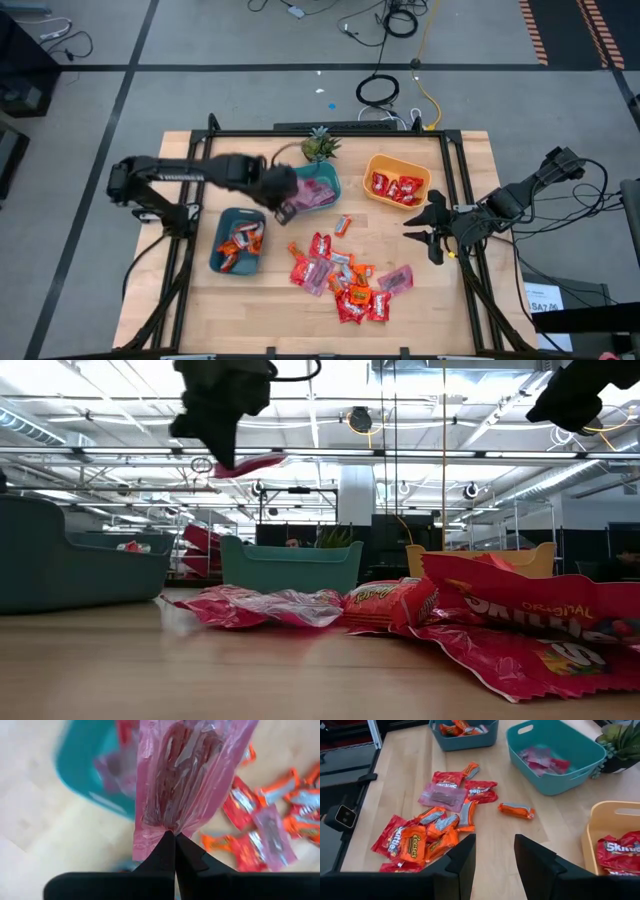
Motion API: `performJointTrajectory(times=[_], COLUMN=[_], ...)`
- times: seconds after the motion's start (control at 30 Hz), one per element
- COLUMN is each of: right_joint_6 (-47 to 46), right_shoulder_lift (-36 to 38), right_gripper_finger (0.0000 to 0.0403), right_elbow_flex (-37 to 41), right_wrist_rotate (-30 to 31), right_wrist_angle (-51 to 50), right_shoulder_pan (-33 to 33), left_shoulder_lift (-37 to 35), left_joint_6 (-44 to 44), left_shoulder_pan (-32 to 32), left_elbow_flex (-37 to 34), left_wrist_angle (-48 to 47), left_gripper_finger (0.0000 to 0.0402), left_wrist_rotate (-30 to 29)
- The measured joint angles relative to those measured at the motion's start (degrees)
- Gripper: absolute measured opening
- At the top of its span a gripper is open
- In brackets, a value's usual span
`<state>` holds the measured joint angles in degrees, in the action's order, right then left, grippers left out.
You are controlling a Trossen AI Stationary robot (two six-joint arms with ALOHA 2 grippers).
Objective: Sort candy
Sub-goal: Put the pink candy into the light blue bin
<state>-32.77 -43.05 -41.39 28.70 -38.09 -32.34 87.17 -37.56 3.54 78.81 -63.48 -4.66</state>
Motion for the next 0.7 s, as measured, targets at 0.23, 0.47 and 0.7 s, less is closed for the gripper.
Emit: performJointTrajectory(times=[0.23, 0.47, 0.7], right_joint_6=[-2.0, -2.6, -3.4], right_shoulder_lift=[0.0, 0.0, 0.0], right_gripper_finger=[0.0126, 0.0126, 0.0126], right_elbow_flex=[0.0, 0.0, 0.0], right_wrist_rotate=[0.0, 0.1, 0.0], right_wrist_angle=[0.2, 0.2, 0.2], right_shoulder_pan=[0.0, 0.0, 0.0], left_shoulder_lift=[1.7, 6.0, 8.0], left_joint_6=[12.8, 17.0, 17.1], left_shoulder_pan=[10.6, 15.3, 15.3], left_elbow_flex=[2.1, 2.7, 2.7], left_wrist_angle=[0.8, 8.3, 13.3], left_gripper_finger=[0.0000, 0.0006, 0.0038], left_wrist_rotate=[0.3, 2.0, 3.1])
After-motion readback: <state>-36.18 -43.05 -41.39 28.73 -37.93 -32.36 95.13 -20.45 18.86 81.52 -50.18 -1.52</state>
